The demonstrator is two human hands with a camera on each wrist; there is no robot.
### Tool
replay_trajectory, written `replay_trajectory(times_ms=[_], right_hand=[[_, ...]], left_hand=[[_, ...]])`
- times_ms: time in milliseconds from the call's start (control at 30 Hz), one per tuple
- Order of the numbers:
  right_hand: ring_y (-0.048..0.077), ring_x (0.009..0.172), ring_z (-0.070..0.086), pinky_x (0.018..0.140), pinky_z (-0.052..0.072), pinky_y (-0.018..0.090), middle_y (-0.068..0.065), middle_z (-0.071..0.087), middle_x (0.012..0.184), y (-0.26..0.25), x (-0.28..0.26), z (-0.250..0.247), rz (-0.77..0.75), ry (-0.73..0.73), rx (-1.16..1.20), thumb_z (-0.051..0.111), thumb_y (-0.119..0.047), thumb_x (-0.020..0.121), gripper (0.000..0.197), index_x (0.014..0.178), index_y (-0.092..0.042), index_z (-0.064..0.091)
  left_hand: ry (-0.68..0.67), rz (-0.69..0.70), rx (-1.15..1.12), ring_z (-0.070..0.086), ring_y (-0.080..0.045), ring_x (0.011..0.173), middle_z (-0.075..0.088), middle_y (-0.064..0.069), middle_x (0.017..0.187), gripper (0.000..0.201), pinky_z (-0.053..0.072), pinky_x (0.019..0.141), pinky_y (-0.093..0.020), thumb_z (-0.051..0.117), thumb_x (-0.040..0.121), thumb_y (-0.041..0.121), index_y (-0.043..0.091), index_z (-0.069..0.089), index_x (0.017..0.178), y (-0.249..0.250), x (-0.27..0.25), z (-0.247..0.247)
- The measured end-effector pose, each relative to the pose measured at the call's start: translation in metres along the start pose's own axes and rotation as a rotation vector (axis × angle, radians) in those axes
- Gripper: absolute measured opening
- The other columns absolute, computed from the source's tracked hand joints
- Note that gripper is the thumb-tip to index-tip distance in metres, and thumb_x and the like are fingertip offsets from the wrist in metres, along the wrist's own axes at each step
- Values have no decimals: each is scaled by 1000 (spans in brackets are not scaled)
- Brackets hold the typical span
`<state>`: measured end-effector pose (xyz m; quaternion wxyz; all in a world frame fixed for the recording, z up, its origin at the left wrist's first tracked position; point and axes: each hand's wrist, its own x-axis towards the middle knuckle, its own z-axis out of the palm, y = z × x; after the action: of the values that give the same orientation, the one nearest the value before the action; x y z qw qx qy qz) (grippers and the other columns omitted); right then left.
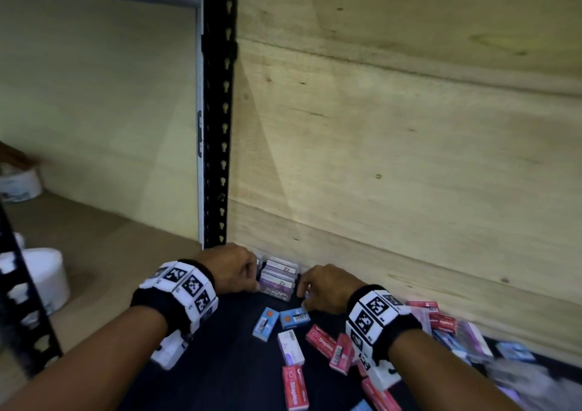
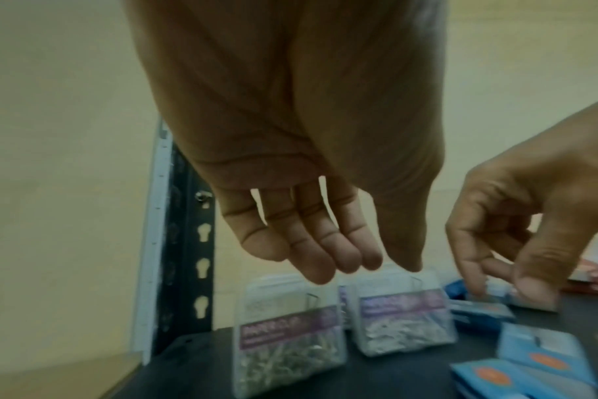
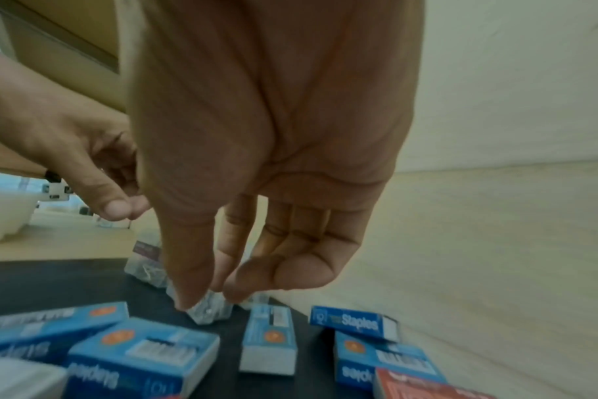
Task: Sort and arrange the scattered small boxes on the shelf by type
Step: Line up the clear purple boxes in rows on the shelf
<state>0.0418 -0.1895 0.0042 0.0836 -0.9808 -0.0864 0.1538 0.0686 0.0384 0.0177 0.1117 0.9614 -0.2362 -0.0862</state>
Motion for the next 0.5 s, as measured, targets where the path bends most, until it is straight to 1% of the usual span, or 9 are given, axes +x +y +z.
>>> replay_trajectory(times_ms=[67,133,167,233,267,300,333,433,500], right_hand=[[21,102,64,82,52,31,1,66,117,0,-3,5,-6,-26,-56,73,-34,85,30,115,-28,68],[22,104,63,82,50,31,1,65,121,0,-5,9,-11,-37,-91,73,-36,86,37,122,-29,65],[22,106,63,82,50,31,1,64,122,0,-5,10,-16,-40,-104,73,-36,86,40,124,-29,64],[23,108,62,82,49,30,1,64,125,-1,-5,11,-23,-45,-113,73,-37,85,44,127,-29,62],[22,108,63,82,49,30,0,64,125,-2,-4,11,-29,-46,-113,74,-37,85,45,127,-29,63],[22,107,63,82,49,30,-1,65,124,-2,-3,12,-36,-50,-112,74,-36,84,45,127,-28,64],[21,106,63,82,49,30,-1,66,123,-3,-2,12,-43,-61,-113,76,-36,83,45,126,-28,65],[22,105,63,80,49,29,0,66,121,-4,1,15,-56,-88,-121,79,-31,80,45,123,-23,68],[21,103,63,76,48,27,0,66,119,-4,3,17,-55,-82,-116,80,-29,79,44,121,-22,69]], left_hand=[[-80,-27,60,63,-12,86,67,10,91,34,54,78,-29,64,81,59,27,67,90,14,-1,11],[-149,-61,149,64,-17,91,68,5,97,46,52,78,-30,59,79,67,24,67,93,22,1,24],[-168,-78,181,64,-19,91,68,3,97,50,51,76,-30,58,77,71,23,66,91,25,2,29],[-186,-109,223,63,-21,85,67,1,91,54,47,70,-29,57,73,75,22,62,77,27,4,39],[-199,-121,236,62,-21,80,66,1,86,56,45,67,-28,58,72,76,20,60,72,28,4,42],[-216,-129,241,62,-21,78,65,0,82,58,45,66,-28,59,70,77,19,62,70,29,5,45],[-233,-135,241,64,-21,78,66,0,81,59,45,66,-28,60,69,78,18,65,72,29,5,47],[-241,-125,235,66,-21,80,71,-2,85,64,45,64,-29,62,66,78,17,70,79,29,7,51],[-232,-121,229,63,-20,76,69,-2,83,59,45,63,-28,64,67,74,17,70,78,29,9,52]])
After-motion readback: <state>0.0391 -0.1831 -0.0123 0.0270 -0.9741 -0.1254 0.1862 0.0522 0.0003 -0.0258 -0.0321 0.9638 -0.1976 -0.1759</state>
